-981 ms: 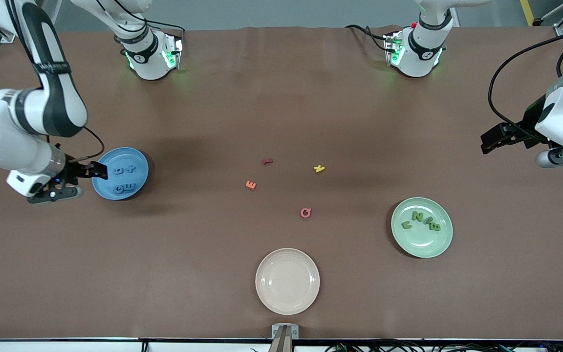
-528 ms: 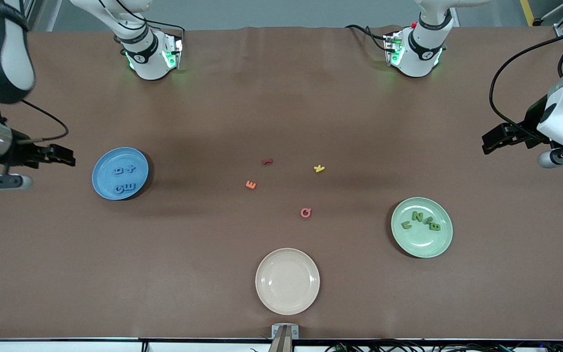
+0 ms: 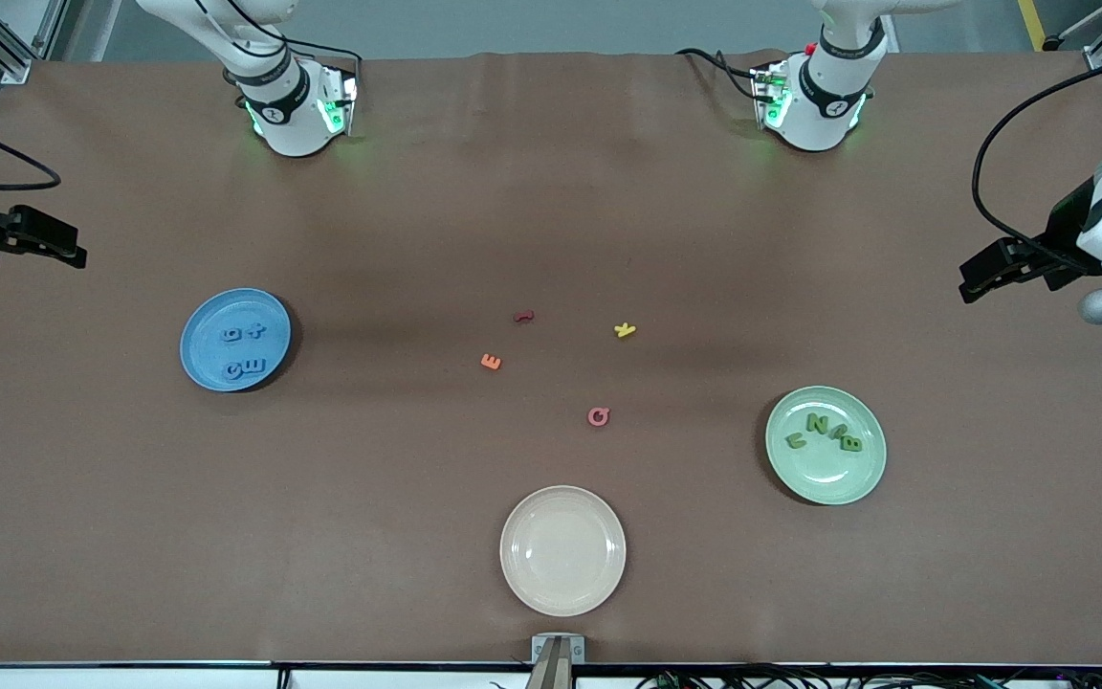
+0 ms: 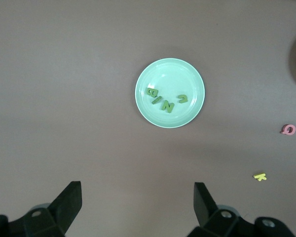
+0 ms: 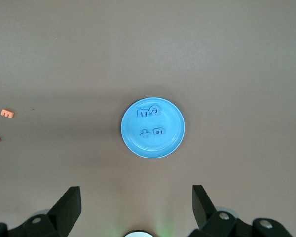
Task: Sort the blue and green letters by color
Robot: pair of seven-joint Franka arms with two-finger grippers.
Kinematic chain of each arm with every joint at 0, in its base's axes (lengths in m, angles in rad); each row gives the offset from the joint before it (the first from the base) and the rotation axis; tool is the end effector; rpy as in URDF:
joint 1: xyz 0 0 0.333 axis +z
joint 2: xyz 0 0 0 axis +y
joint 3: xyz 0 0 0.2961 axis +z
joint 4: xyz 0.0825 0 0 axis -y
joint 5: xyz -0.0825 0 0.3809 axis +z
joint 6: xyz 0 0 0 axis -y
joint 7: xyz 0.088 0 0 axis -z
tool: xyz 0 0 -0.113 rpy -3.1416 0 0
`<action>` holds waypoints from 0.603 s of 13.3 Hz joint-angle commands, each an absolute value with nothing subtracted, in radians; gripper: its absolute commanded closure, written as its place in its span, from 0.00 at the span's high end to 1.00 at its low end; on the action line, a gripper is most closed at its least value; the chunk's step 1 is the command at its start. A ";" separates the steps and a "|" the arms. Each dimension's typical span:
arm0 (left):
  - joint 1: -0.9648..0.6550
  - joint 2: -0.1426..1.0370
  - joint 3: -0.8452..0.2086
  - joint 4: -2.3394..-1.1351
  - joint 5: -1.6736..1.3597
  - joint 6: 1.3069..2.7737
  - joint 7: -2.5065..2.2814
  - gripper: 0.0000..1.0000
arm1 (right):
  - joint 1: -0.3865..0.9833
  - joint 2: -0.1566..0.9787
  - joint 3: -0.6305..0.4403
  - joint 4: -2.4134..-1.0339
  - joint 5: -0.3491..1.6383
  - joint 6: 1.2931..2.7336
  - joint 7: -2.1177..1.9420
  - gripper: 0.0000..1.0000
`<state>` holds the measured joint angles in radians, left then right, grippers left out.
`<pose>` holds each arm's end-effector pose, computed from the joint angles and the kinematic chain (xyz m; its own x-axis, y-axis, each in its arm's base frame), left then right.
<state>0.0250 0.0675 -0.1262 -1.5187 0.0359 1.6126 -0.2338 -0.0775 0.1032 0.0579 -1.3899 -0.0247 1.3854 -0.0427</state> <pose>0.5729 -0.0519 0.5892 0.9908 0.1312 0.0325 0.1319 -0.9911 -0.0204 0.5610 -0.0160 0.6091 0.9940 0.0190 -0.1080 0.0206 -0.9997 0.0141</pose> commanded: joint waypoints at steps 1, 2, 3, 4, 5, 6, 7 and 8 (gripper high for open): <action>0.031 0.049 -0.130 -1.522 0.028 1.608 -0.222 1.00 | -0.081 0.071 0.066 -1.385 -0.021 1.379 -0.025 0.99; 0.029 0.049 -0.130 -1.517 0.023 1.608 -0.224 1.00 | -0.081 0.060 0.064 -1.385 -0.021 1.381 -0.025 0.99; 0.032 0.049 -0.129 -1.517 0.021 1.608 -0.222 1.00 | -0.080 0.046 0.063 -1.396 -0.020 1.381 -0.023 0.99; 0.031 0.049 -0.129 -1.519 0.021 1.605 -0.221 1.00 | -0.080 0.020 0.063 -1.429 -0.020 1.391 -0.025 0.99; 0.031 0.049 -0.130 -1.520 0.021 1.595 -0.221 1.00 | -0.081 -0.015 0.063 -1.472 -0.018 1.423 -0.023 0.99; 0.031 0.049 -0.132 -1.520 0.023 1.588 -0.221 1.00 | -0.081 -0.047 0.063 -1.524 -0.017 1.458 -0.023 0.99; 0.029 0.049 -0.135 -1.522 0.023 1.577 -0.219 1.00 | -0.080 -0.055 0.063 -1.540 -0.017 1.471 -0.021 0.99; 0.029 0.049 -0.137 -1.522 0.023 1.568 -0.219 1.00 | -0.080 -0.052 0.063 -1.536 -0.017 1.470 -0.021 1.00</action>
<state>0.0247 0.0613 -0.1296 -1.5190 0.0359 1.5923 -0.2326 -0.0775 -0.0017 0.0584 -1.4674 -0.0238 1.4390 -0.0411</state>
